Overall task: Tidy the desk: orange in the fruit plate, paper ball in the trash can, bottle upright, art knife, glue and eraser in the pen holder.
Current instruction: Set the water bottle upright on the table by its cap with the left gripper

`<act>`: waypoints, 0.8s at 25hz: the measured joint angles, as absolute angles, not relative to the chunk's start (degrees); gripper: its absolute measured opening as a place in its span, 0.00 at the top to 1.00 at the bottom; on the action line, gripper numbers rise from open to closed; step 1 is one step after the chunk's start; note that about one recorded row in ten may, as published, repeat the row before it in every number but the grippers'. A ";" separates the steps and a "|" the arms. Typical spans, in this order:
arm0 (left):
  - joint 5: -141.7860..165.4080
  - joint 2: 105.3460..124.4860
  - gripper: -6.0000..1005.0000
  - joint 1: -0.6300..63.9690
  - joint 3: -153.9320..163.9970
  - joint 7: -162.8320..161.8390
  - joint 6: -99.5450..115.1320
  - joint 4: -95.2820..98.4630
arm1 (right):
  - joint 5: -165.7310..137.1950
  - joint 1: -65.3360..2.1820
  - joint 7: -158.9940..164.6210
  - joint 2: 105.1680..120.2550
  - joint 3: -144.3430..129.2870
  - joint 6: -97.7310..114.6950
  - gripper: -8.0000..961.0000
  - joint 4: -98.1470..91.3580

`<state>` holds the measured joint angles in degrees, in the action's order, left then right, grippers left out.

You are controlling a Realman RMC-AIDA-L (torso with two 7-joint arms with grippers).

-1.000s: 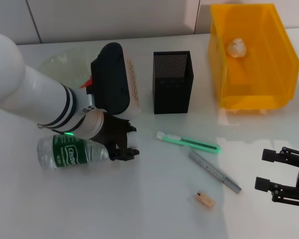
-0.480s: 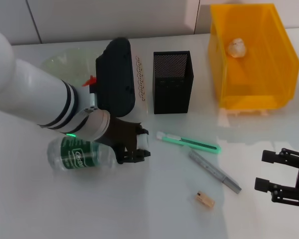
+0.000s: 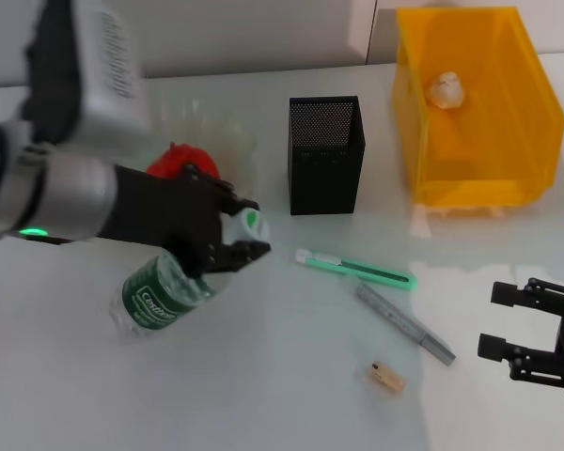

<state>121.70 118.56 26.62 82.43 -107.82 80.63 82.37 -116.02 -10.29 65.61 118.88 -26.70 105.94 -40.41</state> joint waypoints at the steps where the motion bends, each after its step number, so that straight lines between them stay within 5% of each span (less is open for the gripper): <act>1: 121.19 118.56 0.57 26.28 81.75 -107.52 80.76 82.27 | -116.01 -10.38 65.64 118.89 -26.74 105.94 0.22 -40.34; 20: 104.14 118.47 0.56 12.81 67.67 -96.26 81.68 78.00 | -116.02 -12.15 66.08 118.92 -26.98 106.25 0.22 -40.07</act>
<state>104.14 118.47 12.81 67.67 -96.26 81.68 78.00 -116.02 -12.15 66.08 118.92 -26.98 106.25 -40.07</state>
